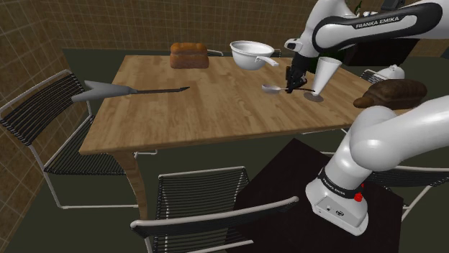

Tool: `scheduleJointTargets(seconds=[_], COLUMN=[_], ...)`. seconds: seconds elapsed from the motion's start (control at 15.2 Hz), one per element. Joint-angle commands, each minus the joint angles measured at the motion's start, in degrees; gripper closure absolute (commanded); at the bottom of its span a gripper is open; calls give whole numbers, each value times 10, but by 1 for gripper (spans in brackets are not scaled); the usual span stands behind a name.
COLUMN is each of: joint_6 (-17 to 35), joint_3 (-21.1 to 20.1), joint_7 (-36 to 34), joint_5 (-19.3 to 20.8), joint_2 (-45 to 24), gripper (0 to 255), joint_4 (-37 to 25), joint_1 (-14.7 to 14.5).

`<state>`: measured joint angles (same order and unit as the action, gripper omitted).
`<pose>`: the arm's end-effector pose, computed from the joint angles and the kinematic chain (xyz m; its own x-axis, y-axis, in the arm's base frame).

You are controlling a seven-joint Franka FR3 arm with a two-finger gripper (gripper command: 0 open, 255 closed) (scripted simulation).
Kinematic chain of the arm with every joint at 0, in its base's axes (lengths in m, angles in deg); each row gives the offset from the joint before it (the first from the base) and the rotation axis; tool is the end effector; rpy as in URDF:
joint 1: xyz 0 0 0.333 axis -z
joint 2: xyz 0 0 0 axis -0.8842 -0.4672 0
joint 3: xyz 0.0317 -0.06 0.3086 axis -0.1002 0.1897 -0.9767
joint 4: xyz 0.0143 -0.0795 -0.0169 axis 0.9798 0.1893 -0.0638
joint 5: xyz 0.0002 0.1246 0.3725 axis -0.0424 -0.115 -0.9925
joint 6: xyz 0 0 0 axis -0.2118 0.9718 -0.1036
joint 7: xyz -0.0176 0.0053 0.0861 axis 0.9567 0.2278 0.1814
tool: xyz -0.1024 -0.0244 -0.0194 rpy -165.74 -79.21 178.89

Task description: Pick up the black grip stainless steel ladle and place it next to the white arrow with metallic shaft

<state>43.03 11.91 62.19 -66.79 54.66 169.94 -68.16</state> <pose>0.3206 -0.1566 0.4448 0.5301 0.8476 0.0250 0.8410 -0.5293 0.1124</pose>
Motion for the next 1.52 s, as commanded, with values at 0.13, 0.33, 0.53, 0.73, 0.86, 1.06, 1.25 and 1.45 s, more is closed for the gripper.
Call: scheduleJointTargets(seconds=[0.13,0.33,0.53,0.73,0.86,1.06,1.25,1.45], joint_6=[17,31,42,51,55,58,57,52], joint_3=[-33,-56,-77,-96,-107,-124,-138,-151], joint_7=[-49,-83,-114,-141,-157,-180,-200,-218], joint_5=[-33,-56,-78,-99,-112,-131,-148,-163], joint_2=[-48,-87,-130,-176,-208,-257,-307,-359], gripper=[255,255,255,255,255,255,255,255], joint_4=[-24,-45,-72,-105,-131,-173,-222,-275], joint_1=[-42,-71,-99,-124,-139,-159,-176,-191])
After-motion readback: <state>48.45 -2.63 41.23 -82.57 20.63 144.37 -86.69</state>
